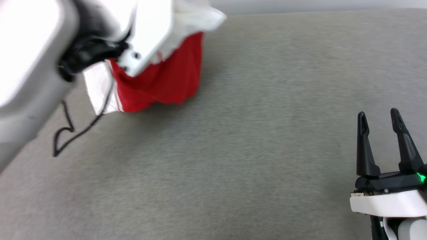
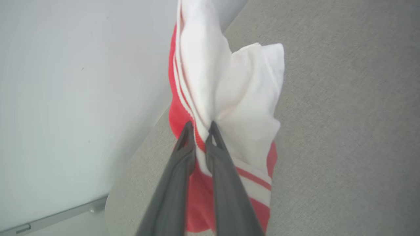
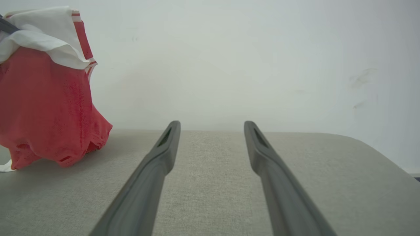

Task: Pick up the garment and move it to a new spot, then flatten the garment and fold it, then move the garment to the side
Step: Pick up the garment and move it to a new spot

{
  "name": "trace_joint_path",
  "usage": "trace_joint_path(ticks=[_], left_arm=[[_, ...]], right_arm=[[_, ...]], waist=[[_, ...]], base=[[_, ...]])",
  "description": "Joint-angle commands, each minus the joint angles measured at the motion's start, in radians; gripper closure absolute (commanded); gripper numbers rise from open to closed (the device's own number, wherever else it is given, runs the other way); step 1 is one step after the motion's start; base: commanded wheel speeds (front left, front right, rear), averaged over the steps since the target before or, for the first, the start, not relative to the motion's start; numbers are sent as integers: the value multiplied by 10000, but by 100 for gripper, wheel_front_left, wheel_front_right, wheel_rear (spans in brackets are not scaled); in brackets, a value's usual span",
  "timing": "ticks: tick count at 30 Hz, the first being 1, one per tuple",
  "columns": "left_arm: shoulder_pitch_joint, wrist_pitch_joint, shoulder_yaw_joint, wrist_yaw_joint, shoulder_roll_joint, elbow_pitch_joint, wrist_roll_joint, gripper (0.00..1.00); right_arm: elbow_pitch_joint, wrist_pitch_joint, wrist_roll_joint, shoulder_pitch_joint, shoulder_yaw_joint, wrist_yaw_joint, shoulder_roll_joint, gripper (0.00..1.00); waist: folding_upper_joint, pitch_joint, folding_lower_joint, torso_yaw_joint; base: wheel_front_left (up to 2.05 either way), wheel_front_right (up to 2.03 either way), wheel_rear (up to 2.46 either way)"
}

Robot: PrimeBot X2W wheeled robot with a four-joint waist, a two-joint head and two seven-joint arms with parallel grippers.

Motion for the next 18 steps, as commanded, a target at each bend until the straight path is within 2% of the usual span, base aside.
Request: trace_joint_path(ticks=[1, 10, 14, 18], left_arm=[[-257, -173, -345, 8, -276, 77, -138, 100], [-688, -1040, -2170, 6, -1535, 832, -626, 100], [-204, -1640, -3092, 6, -2010, 1309, -786, 100], [419, -1897, -3604, 7, -2342, 1755, -823, 100]], right_arm=[[43, -21, 132, 143, 15, -7, 14, 0], [-15, -22, 400, -41, 69, -7, 15, 0], [-29, -22, 533, -101, 72, -7, 16, 0], [-81, -22, 624, -203, 166, -7, 16, 0]], waist=[[-1, -238, 0, -839], [-1, 481, 0, -2256], [-1, 868, 0, -2655], [-1, 1197, 0, -2892]], base=[[0, 0, 0], [0, 0, 0], [0, 0, 0], [0, 0, 0]])
